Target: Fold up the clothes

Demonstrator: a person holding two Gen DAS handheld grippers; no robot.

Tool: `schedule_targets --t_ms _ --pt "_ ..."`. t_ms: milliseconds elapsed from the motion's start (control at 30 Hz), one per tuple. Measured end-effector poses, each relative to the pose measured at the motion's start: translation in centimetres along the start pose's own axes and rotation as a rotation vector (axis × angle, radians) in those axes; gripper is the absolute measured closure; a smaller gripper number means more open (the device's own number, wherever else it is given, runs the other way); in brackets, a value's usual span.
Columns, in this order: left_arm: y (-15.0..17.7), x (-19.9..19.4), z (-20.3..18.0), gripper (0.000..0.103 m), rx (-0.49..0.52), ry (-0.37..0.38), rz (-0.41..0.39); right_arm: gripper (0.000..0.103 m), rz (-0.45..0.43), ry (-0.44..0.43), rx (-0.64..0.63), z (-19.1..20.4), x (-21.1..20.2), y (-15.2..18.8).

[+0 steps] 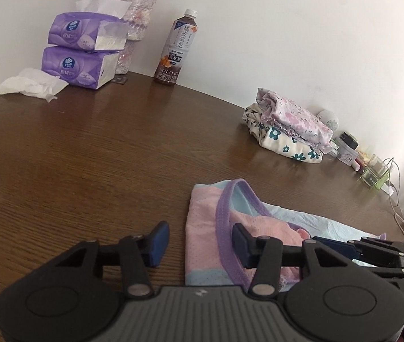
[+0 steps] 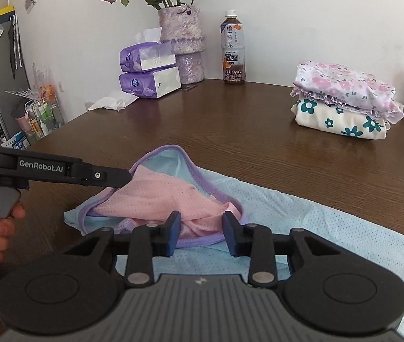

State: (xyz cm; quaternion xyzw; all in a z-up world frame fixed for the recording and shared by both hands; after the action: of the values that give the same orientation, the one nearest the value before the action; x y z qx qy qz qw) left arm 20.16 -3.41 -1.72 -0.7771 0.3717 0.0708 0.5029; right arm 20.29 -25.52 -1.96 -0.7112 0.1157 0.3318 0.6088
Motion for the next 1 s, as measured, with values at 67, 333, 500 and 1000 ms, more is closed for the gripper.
schedule_targets --t_ms 67,333,500,1000 --pt "0.2 0.0 -0.2 0.061 0.007 -0.014 -0.012 0.07 0.001 -0.005 0.009 -0.1 0.1 0.0" --pt "0.7 0.5 -0.8 0.087 0.008 -0.043 -0.022 0.07 -0.002 -0.004 0.012 0.0 0.2 0.1" --pt "0.8 0.3 -1.2 0.079 -0.035 -0.01 -0.022 0.069 -0.005 0.0 0.008 0.1 0.2 0.2" --pt "1.9 -3.2 0.6 0.072 -0.142 0.032 -0.015 0.069 -0.007 -0.005 0.03 -0.3 -0.1 0.5"
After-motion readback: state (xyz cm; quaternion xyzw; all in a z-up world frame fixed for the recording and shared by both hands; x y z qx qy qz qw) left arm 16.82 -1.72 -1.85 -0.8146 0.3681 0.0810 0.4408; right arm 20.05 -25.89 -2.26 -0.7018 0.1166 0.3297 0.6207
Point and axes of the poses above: each gripper's, at about its wrist camera, not at the fingertips, and x roughly the way its jaws point, z to its left, y to its underside, the point moved 3 cm from there along x, roughly the way its jaws point, and after that the axes turned 15 degrees about y, right-handed, at the moved point
